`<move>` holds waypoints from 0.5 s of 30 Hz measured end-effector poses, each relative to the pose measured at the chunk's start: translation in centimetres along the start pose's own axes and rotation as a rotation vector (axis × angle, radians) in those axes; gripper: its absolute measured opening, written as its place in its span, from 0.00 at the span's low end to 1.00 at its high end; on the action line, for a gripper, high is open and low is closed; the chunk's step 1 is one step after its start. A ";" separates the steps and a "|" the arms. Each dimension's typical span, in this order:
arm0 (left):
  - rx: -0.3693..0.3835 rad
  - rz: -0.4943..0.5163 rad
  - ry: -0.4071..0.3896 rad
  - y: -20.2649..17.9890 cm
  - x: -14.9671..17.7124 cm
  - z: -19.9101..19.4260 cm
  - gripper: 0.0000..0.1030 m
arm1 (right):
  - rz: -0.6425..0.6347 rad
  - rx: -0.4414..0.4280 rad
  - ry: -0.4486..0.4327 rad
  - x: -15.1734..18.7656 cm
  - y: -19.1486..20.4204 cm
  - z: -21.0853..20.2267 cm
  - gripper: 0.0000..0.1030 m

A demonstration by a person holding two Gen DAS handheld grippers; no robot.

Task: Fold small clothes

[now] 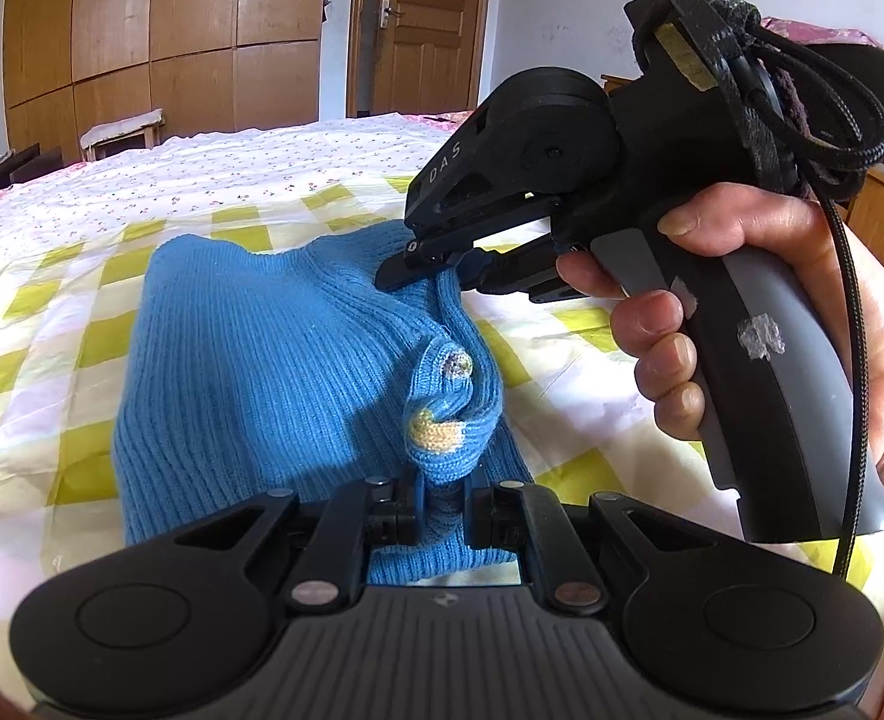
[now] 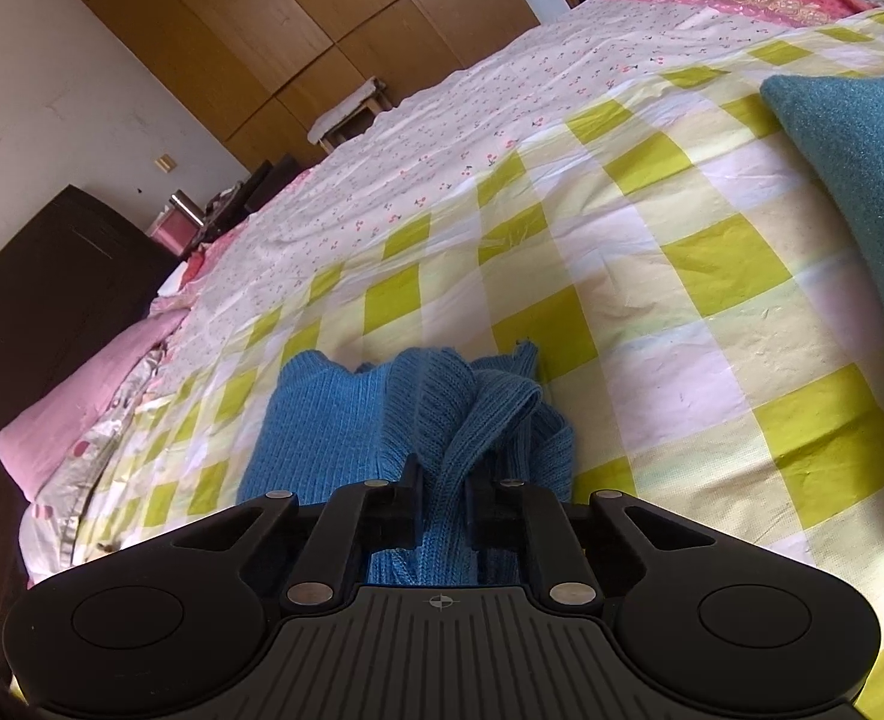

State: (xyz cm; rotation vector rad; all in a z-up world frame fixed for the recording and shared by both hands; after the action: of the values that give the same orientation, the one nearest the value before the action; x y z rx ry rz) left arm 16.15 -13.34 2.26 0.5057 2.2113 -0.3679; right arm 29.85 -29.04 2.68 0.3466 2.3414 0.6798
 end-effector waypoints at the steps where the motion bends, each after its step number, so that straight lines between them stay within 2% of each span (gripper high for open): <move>1: 0.004 0.000 0.000 0.0 0.0 0.0 0.16 | -0.006 0.009 0.002 0.1 -0.2 0.2 0.12; 3: 0.009 -0.007 0.011 0.2 0.1 0.2 0.16 | 0.000 0.039 0.014 0.4 -0.8 0.8 0.12; 15: 0.036 -0.009 0.026 0.5 0.2 -0.3 0.16 | 0.031 0.040 0.015 0.4 -1.5 0.3 0.13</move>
State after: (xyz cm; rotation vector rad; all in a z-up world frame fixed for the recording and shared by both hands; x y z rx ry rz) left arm 16.10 -12.70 2.24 0.5227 2.2364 -0.4091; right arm 29.63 -29.99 1.43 0.3981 2.3706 0.6534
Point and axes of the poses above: each gripper's, at about its wrist camera, not at the fingertips, and z roughly the way its jaws point, y to its left, x to its underside, the point moved 1 cm from there along z, roughly the way its jaws point, and after that the axes turned 2 degrees about z, right-handed, at the moved point
